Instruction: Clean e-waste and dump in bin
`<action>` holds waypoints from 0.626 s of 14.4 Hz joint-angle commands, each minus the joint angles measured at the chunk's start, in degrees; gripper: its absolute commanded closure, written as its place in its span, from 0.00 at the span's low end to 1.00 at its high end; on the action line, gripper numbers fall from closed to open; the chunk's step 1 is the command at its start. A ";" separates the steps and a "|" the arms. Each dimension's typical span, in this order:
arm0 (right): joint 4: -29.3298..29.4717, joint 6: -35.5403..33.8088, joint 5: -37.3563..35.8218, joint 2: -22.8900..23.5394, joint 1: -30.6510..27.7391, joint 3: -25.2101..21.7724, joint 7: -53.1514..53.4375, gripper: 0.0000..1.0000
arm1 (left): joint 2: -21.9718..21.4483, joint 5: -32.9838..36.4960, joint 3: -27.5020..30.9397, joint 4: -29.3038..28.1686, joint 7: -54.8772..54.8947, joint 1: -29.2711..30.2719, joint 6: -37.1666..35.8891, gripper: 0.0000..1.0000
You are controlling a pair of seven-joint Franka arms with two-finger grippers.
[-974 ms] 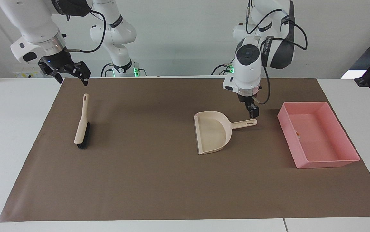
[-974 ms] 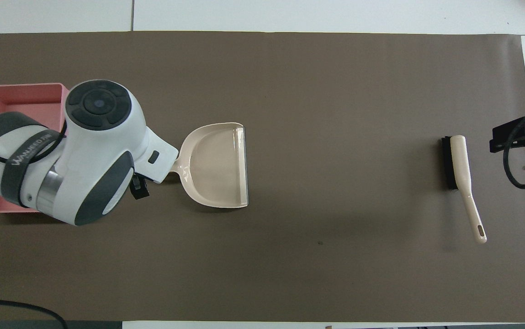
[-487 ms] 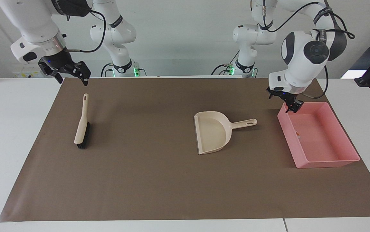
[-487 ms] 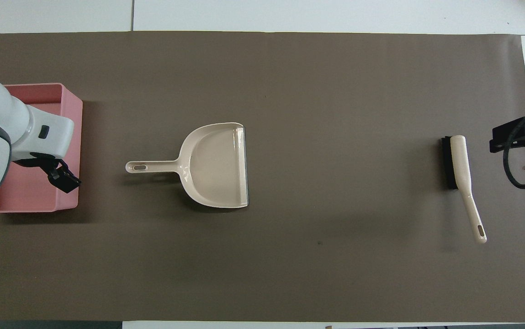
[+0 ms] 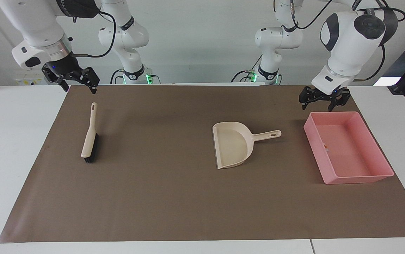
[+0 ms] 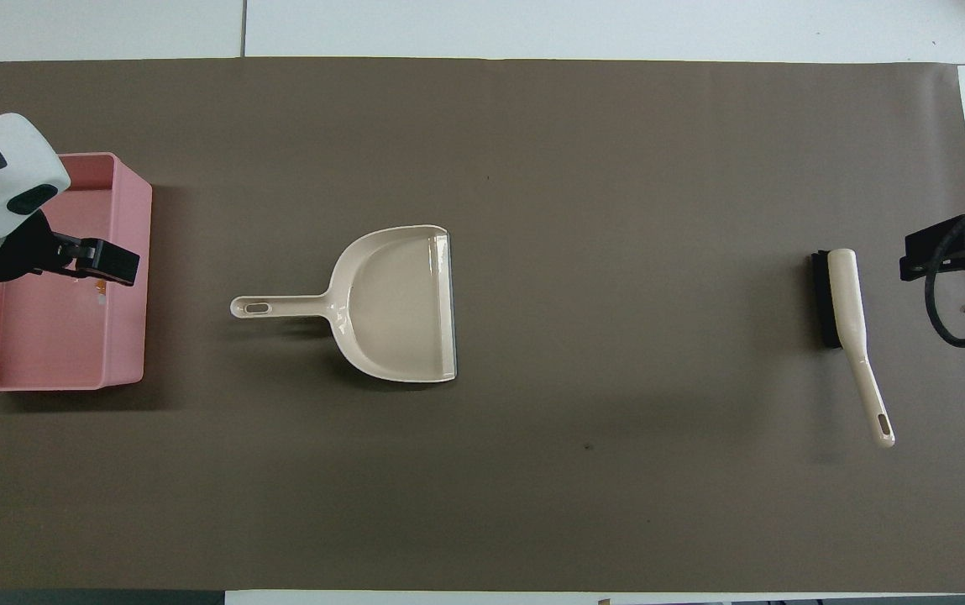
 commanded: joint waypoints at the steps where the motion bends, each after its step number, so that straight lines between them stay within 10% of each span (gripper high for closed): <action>1: -1.52 0.31 -0.34 -1.35 -0.88 0.73 -0.27 0.00 | 0.87 -3.48 0.35 6.20 -5.20 0.32 -3.81 0.01; 9: -1.52 0.31 -0.34 -1.35 -0.88 0.73 -0.27 0.00 | 0.45 -5.33 0.62 14.57 -4.06 5.42 -16.30 0.01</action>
